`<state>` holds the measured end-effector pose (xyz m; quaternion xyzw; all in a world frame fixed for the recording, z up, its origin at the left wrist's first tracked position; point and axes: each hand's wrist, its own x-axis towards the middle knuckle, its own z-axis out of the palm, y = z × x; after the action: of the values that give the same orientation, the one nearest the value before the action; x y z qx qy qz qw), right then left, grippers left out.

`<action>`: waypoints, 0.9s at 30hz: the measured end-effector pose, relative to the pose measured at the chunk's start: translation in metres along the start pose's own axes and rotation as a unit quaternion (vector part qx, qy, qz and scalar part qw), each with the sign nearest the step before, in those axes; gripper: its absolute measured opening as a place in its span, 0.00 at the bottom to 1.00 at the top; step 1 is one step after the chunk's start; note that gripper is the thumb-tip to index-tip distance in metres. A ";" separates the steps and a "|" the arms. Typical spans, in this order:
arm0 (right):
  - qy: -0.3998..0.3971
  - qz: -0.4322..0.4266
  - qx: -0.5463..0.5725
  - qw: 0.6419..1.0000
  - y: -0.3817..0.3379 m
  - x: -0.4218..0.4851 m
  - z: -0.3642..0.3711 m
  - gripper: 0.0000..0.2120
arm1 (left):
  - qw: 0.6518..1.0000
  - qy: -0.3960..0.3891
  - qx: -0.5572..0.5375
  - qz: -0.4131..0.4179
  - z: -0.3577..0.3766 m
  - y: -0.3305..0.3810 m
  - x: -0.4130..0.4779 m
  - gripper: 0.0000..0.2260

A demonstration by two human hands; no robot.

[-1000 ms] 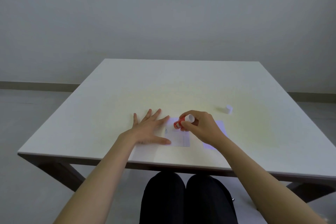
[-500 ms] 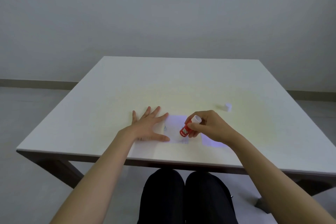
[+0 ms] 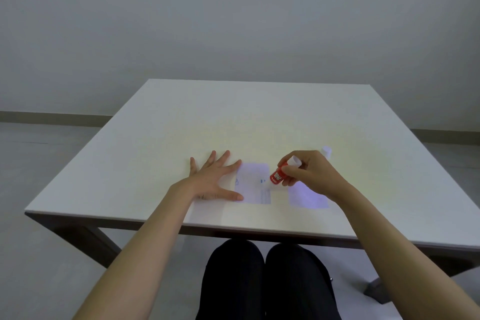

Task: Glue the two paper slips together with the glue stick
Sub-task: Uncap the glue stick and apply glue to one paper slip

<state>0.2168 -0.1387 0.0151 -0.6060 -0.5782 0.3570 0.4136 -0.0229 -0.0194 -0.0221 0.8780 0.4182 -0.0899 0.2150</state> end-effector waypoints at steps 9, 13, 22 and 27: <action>-0.067 -0.006 0.031 0.997 -0.011 0.003 0.015 0.06 | 1.000 0.000 0.015 -0.002 0.000 0.001 0.000 0.46; -0.022 0.016 0.043 0.999 -0.012 0.020 0.029 0.05 | 1.000 0.001 0.010 0.002 0.000 0.002 -0.002 0.46; -0.036 0.015 0.058 0.998 -0.006 0.022 0.042 0.06 | 1.000 -0.001 0.019 0.003 -0.001 0.002 -0.002 0.46; 0.101 0.047 0.093 0.989 -0.001 0.026 0.039 0.05 | 1.000 -0.001 0.008 0.003 -0.001 0.003 -0.005 0.45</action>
<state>0.1831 -0.1093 0.0015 -0.6242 -0.4688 0.3652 0.5071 -0.0235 -0.0242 -0.0187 0.8808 0.4145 -0.0936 0.2088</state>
